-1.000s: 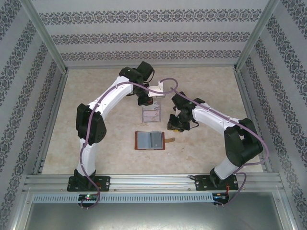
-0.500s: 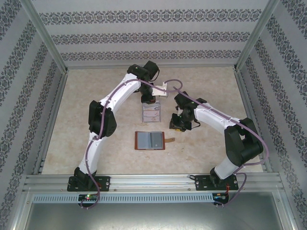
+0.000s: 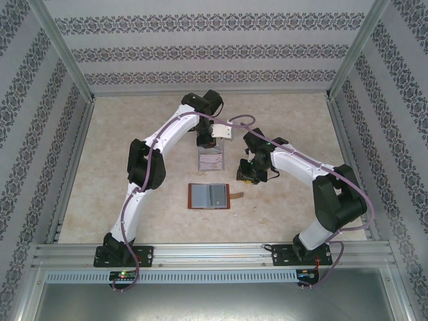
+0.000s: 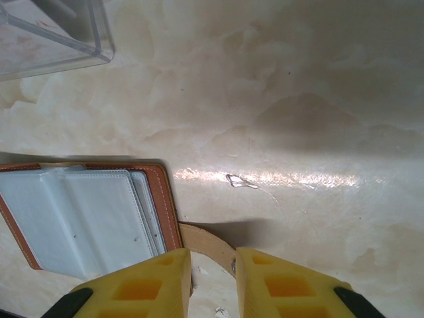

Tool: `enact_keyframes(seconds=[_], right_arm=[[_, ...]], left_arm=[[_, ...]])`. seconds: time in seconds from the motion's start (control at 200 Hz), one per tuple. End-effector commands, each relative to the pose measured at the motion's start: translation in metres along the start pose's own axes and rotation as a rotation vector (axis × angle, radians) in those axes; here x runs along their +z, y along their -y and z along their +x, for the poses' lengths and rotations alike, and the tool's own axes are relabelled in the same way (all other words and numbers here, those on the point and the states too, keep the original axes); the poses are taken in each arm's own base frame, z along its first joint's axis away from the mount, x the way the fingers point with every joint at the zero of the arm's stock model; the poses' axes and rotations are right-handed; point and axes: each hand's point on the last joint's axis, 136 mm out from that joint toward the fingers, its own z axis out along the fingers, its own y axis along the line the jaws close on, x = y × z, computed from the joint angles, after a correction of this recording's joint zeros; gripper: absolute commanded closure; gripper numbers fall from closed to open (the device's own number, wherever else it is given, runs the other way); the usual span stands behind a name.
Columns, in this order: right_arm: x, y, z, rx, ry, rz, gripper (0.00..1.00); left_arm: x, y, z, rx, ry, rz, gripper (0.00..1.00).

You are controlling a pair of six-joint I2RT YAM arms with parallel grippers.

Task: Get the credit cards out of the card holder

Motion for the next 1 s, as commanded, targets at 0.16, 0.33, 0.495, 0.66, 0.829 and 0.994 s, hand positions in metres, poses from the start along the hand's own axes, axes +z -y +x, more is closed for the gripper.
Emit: enact_keyframes(seconds=[0.16, 0.33, 0.495, 0.66, 0.829, 0.994], right_arm=[[0.002, 0.004, -0.002, 0.013, -0.004, 0.005, 0.73], [0.002, 0.003, -0.002, 0.011, -0.003, 0.002, 0.73], [0.000, 0.002, -0.002, 0.011, 0.004, -0.003, 0.73], [0.000, 0.000, -0.003, 0.007, 0.004, -0.010, 0.73], [0.000, -0.005, -0.004, -0.005, 0.005, -0.016, 0.73], [0.001, -0.008, -0.004, -0.015, 0.003, -0.021, 0.73]], left_arm=[[0.007, 0.006, 0.014, -0.005, -0.061, 0.044, 0.96], [0.001, -0.011, 0.014, -0.033, -0.078, -0.042, 0.82], [-0.013, -0.022, 0.011, -0.053, -0.071, -0.112, 0.78], [-0.025, -0.028, 0.007, -0.109, -0.047, -0.161, 0.77], [-0.031, -0.046, 0.010, -0.285, -0.044, -0.264, 0.82], [-0.030, -0.043, 0.017, -0.472, -0.047, -0.279, 0.83]])
